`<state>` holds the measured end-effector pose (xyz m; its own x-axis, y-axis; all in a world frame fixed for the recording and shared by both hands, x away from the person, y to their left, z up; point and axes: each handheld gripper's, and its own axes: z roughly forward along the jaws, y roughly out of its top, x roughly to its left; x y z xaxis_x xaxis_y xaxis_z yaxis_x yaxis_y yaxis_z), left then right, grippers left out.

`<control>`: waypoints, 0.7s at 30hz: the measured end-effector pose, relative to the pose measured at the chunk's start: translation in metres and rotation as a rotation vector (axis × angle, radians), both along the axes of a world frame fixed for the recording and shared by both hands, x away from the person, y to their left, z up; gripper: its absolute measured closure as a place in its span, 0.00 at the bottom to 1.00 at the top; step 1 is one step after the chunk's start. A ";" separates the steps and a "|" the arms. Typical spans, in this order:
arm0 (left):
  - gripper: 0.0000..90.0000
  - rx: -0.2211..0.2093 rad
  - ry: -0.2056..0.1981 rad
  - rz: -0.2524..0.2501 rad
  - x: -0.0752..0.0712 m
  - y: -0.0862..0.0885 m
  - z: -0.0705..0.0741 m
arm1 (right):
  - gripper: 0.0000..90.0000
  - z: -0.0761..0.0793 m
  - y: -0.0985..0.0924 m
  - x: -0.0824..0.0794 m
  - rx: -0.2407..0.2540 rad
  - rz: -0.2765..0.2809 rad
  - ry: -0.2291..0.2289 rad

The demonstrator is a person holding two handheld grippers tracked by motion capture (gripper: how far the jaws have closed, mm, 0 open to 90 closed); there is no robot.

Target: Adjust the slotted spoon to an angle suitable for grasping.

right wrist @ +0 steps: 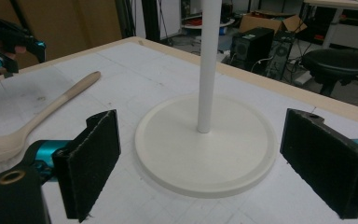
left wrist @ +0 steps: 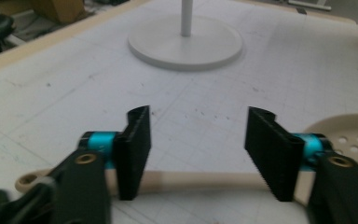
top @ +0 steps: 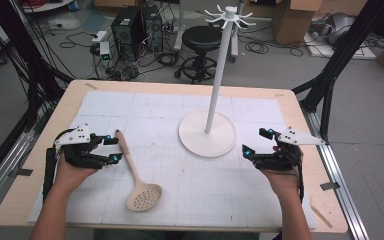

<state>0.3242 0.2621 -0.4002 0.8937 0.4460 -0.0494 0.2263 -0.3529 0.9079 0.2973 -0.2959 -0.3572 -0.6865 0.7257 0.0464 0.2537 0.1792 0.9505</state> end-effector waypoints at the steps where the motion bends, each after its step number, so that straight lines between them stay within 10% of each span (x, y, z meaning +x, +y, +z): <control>1: 0.54 0.013 0.013 -0.009 -0.001 0.000 -0.001 | 0.12 0.000 0.000 0.000 -0.001 0.000 0.003; 11: 0.94 0.163 0.127 -0.131 -0.002 -0.021 -0.018 | 0.12 -0.002 0.000 0.001 -0.003 -0.002 0.005; 21: 0.99 0.212 0.171 -0.172 0.002 -0.042 -0.037 | 0.12 -0.003 0.000 0.001 -0.007 -0.002 0.009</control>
